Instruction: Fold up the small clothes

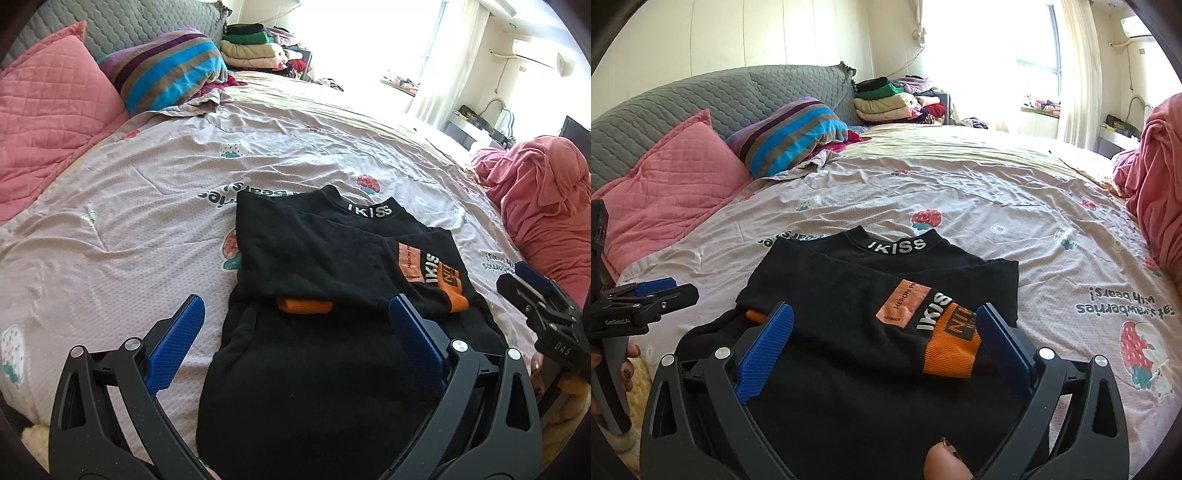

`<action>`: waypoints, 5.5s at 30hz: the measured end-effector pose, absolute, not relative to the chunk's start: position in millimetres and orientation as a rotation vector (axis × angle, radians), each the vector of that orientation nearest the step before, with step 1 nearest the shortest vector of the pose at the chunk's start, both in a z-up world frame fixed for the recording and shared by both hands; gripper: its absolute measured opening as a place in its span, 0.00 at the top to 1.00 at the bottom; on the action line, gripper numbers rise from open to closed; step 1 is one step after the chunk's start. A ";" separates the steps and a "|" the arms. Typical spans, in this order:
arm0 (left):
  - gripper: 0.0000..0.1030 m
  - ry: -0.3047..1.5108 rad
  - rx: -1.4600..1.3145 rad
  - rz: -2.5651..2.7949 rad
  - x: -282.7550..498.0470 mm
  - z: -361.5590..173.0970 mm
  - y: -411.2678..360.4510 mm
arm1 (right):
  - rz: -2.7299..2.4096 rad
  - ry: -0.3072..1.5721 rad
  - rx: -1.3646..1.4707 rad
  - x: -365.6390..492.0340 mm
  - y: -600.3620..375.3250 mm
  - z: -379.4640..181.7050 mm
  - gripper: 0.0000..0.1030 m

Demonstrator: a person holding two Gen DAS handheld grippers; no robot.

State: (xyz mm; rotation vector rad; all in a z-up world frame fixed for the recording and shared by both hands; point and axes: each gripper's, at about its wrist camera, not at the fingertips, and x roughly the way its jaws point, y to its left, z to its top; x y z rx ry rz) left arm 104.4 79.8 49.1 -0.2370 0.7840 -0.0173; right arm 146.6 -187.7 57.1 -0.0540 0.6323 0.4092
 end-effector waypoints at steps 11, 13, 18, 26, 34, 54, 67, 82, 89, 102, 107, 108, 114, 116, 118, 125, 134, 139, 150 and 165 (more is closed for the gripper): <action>0.09 0.785 -0.240 0.001 83.0 50.5 88.8 | 0.392 0.624 -0.081 131.1 -195.0 63.4 0.04; 0.09 0.786 -0.245 0.001 78.6 50.7 91.4 | 0.391 0.624 -0.086 128.8 -195.6 64.2 0.04; 0.09 0.785 -0.245 0.009 67.0 51.0 96.8 | 0.397 0.629 -0.092 121.3 -196.9 64.8 0.04; 0.09 0.800 -0.243 0.024 50.8 45.2 101.4 | 0.402 0.642 -0.096 109.5 -198.4 62.9 0.04; 0.09 0.830 -0.225 0.036 35.6 35.8 102.4 | 0.414 0.653 -0.105 97.6 -198.4 58.5 0.04; 0.09 0.876 -0.218 0.044 9.6 18.5 98.1 | 0.414 0.715 -0.115 81.6 -214.8 40.1 0.04; 0.09 0.901 -0.275 0.022 -14.2 -2.2 106.0 | 0.377 0.805 -0.134 69.6 -241.0 13.7 0.04; 0.46 0.969 -0.304 -0.058 -24.2 -22.4 99.9 | 0.345 0.844 -0.122 58.9 -277.0 4.9 0.04; 0.43 1.016 -0.341 -0.026 -19.3 -37.7 105.3 | 0.425 0.937 -0.071 47.9 -304.9 -5.0 0.04; 0.38 1.037 -0.368 -0.051 -15.2 -46.5 108.7 | 0.521 1.108 0.006 21.6 -342.8 -28.6 0.37; 0.37 1.036 -0.375 -0.052 -17.0 -46.5 109.7 | 0.537 1.133 -0.008 19.7 -342.8 -40.1 0.48; 0.37 1.036 -0.381 -0.053 -17.1 -46.5 110.3 | 0.538 1.128 -0.002 20.4 -343.7 -41.4 0.50; 0.43 1.037 -0.394 -0.038 -19.5 -45.4 113.7 | 0.590 1.011 0.063 21.8 -352.5 -23.5 0.92; 0.49 1.036 -0.394 -0.028 -20.3 -45.4 114.8 | 0.615 0.942 0.072 19.3 -352.7 -9.7 0.93; 0.55 1.039 -0.386 -0.017 -20.4 -45.7 115.5 | 0.635 0.865 0.076 19.6 -352.2 7.1 0.93; 0.87 1.043 -0.348 -0.033 -24.5 -41.6 107.4 | 0.645 0.750 0.130 35.2 -348.3 31.2 0.93; 0.97 0.968 -0.375 -0.094 -24.0 -11.9 107.5 | 0.624 0.675 0.196 42.0 -356.7 41.8 0.93; 0.97 0.909 -0.418 -0.114 -18.1 8.6 116.5 | 0.603 0.639 0.238 46.1 -366.4 47.5 0.93; 0.97 0.801 -0.427 -0.124 0.3 54.9 126.9 | 0.573 0.553 0.289 59.5 -369.6 65.8 0.93; 0.97 0.722 -0.430 -0.099 43.1 90.1 135.6 | 0.542 0.464 0.337 84.9 -368.6 85.8 0.93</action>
